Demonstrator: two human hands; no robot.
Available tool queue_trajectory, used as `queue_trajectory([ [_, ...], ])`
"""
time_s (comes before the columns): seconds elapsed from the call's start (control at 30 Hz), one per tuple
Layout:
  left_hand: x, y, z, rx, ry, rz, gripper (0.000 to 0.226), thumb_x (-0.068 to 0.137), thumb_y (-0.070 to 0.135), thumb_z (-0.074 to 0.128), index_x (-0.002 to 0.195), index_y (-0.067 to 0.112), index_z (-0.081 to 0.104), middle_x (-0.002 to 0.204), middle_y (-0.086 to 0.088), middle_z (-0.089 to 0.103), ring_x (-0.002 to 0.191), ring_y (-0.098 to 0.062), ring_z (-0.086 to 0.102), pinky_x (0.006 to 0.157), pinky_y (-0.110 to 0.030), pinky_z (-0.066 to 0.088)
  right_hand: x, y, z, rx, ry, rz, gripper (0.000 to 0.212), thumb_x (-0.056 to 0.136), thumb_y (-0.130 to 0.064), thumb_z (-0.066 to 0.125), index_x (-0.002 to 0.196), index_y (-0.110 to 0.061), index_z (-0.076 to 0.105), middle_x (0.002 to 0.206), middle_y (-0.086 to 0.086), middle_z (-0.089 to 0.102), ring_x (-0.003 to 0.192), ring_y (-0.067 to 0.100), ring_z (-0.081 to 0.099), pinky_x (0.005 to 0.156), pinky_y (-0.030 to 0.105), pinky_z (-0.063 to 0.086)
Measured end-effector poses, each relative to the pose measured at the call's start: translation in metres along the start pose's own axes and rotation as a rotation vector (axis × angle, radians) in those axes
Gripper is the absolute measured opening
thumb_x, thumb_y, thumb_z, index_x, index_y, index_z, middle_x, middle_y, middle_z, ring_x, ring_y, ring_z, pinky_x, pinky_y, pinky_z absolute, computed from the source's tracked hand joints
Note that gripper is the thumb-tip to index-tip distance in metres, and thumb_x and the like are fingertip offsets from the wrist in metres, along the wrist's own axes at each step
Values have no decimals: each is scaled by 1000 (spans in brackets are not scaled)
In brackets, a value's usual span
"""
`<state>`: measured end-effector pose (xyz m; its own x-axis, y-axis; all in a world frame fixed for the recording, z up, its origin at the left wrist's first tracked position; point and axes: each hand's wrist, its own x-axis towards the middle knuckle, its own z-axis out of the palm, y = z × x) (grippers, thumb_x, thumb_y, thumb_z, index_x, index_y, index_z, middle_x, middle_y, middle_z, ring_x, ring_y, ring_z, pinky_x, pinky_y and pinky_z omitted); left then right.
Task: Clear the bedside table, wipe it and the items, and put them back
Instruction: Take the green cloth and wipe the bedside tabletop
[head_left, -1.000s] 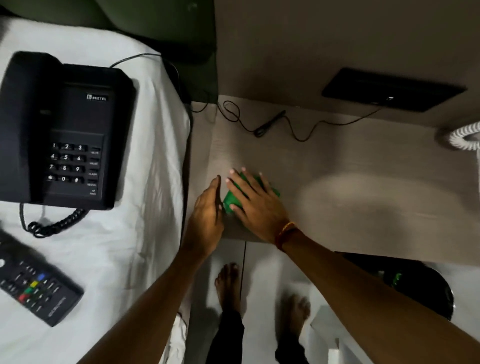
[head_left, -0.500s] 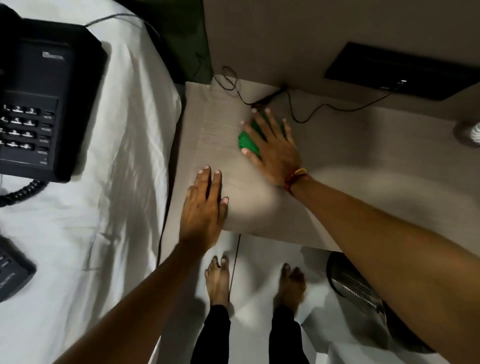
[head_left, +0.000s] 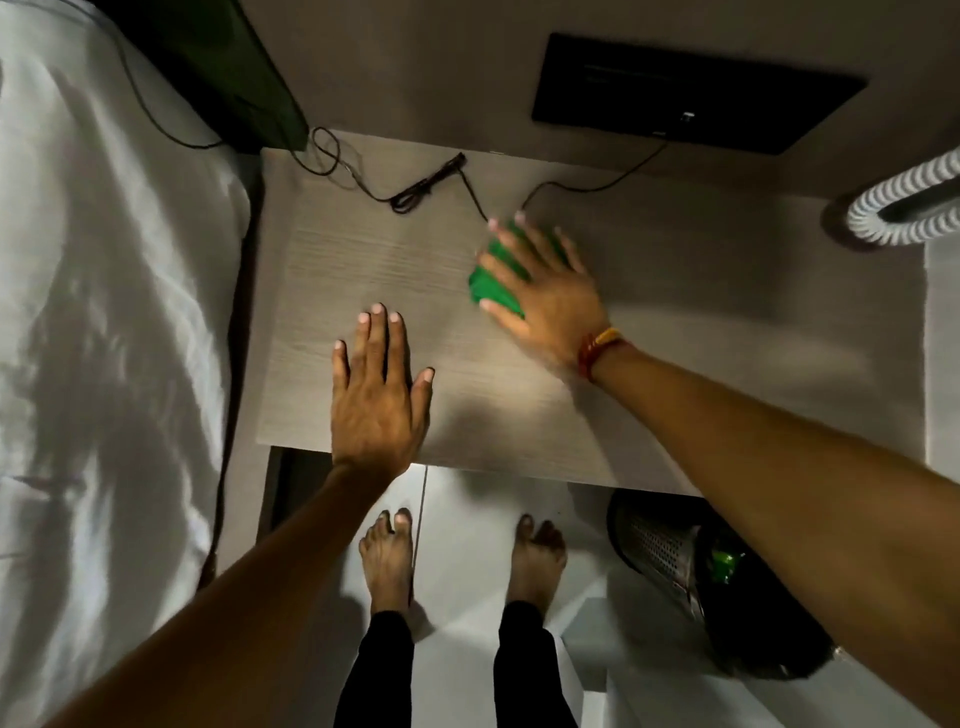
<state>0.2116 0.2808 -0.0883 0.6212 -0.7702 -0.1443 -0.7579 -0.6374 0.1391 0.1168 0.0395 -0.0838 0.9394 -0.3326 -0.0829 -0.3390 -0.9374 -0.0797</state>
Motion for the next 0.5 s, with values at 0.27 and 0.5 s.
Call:
queue_trajectory([
  [0.27,5,36,10,29,28,12,67,107,42,25,163,7,13,172,-11,11,161,-26,8,128,-54,13,-87,-29,19,62,76,-25,59,101,-56,37,153,-27,38,169,5,22,158,31,12,124,61,14],
  [0.5,5,61,13,35,-9,50,70,106,47,21,164,10,8,173,-9,5,161,-25,3,129,-55,11,-131,43,16,-23,9,-234,59,103,-59,32,154,-30,36,169,2,23,158,29,15,125,57,18],
])
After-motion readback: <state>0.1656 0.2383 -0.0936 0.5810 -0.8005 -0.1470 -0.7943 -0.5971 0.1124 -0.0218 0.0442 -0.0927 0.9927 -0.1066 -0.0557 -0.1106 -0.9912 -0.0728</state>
